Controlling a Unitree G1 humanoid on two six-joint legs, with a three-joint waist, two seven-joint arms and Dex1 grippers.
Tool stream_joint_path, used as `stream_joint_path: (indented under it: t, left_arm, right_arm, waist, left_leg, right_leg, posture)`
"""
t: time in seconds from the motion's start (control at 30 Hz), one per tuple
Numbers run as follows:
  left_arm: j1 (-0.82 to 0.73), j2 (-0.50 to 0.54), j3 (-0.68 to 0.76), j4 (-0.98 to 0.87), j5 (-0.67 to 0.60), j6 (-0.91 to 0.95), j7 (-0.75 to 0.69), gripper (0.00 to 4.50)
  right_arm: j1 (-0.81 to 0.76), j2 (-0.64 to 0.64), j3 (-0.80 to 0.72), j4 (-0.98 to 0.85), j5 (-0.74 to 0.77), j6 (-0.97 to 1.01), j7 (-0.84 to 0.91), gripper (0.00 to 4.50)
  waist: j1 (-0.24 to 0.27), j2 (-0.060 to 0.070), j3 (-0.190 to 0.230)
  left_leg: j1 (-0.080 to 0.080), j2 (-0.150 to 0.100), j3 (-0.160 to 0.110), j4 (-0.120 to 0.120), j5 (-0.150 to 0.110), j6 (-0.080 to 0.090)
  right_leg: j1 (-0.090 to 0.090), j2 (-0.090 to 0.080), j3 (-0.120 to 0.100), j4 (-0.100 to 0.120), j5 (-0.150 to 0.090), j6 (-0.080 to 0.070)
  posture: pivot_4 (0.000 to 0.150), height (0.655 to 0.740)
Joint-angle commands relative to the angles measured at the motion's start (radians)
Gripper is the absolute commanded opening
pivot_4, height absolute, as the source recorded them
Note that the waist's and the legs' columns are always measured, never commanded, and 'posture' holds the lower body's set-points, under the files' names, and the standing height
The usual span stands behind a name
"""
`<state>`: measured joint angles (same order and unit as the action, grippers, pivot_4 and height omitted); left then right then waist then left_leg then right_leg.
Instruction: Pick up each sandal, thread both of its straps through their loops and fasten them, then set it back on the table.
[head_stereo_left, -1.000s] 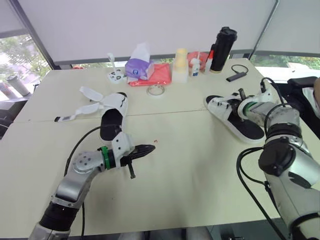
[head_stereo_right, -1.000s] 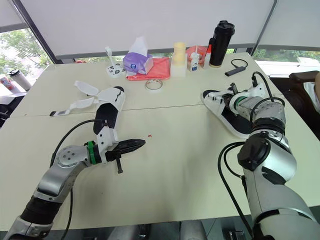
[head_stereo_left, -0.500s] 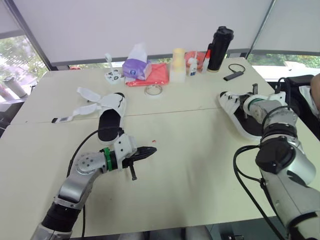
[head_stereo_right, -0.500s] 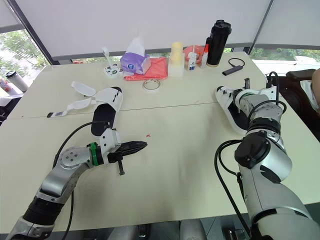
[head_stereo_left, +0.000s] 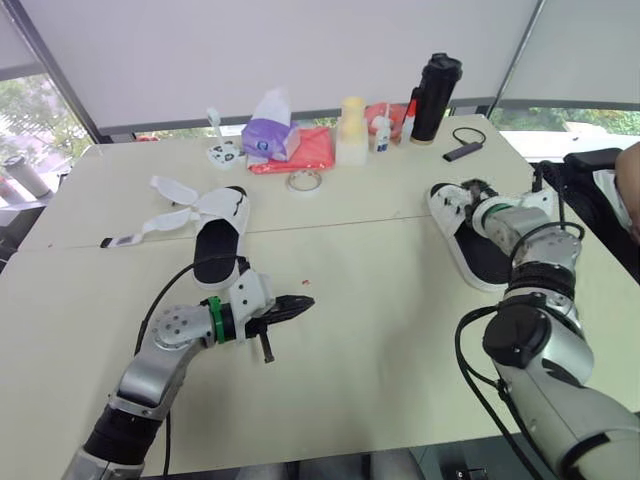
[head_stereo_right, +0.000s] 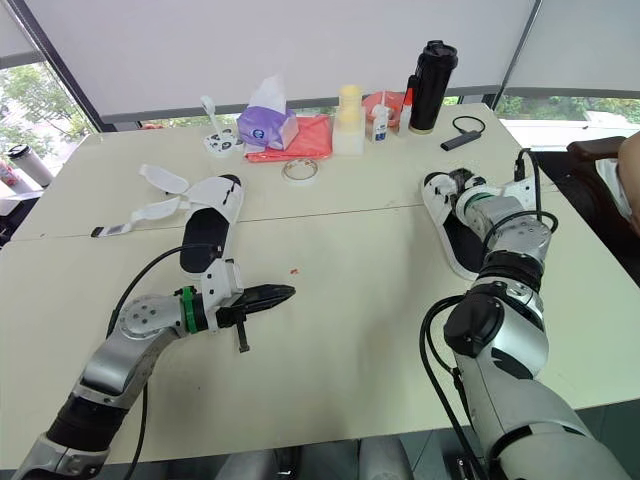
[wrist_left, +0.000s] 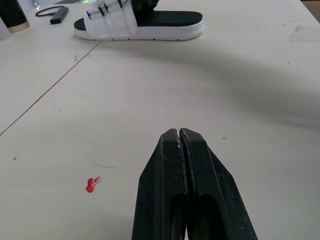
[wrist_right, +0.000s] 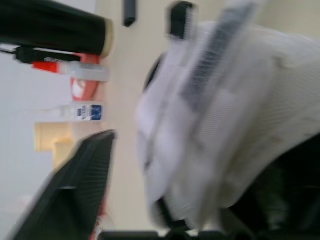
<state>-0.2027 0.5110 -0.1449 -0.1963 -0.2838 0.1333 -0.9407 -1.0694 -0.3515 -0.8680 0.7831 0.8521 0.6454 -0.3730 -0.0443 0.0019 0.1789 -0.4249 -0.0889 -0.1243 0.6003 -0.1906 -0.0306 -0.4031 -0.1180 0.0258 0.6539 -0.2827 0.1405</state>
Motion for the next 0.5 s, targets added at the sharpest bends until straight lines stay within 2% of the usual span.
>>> stream_joint_path:
  t: [0.03,0.3,0.4,0.5]
  left_arm:
    - [0.005,0.0,0.001,-0.017,-0.001,-0.014,0.0,0.0]
    - [0.009,-0.008,0.005,-0.02,-0.007,-0.008,0.013,0.0]
    - [0.011,-0.022,0.025,-0.032,-0.036,0.03,0.035,0.0]
    - [0.002,-0.035,0.047,-0.04,-0.061,0.074,0.061,0.0]
  right_arm:
    - [0.021,0.03,0.012,-0.18,0.071,0.104,-0.074,4.49]
    - [0.132,0.133,0.0,-0.574,0.308,0.35,-0.362,4.49]
    - [0.22,0.113,0.053,-0.73,0.501,0.547,-0.492,4.49]
    - [0.324,-0.044,0.182,-0.802,0.732,0.724,-0.491,4.49]
  waist:
    - [0.0,0.0,0.0]
    - [0.001,0.0,0.0]
    - [0.003,0.001,0.0]
    - [0.006,0.001,0.0]
  left_leg:
    - [0.0,0.0,-0.001,0.0,0.0,0.0]
    - [0.0,0.0,-0.003,0.0,0.0,0.0]
    - [0.0,0.0,-0.004,0.0,0.0,0.0]
    - [0.0,0.0,-0.005,0.0,0.0,0.0]
  right_leg:
    - [0.0,0.0,0.0,0.0,0.0,0.0]
    - [0.0,0.0,0.0,0.001,0.0,0.0]
    - [0.0,0.0,0.0,0.001,0.0,0.0]
    - [0.0,0.0,0.0,0.001,0.0,0.0]
  posture:
    - [0.15,0.74]
    - [0.15,0.74]
    - [0.15,0.74]
    - [0.15,0.74]
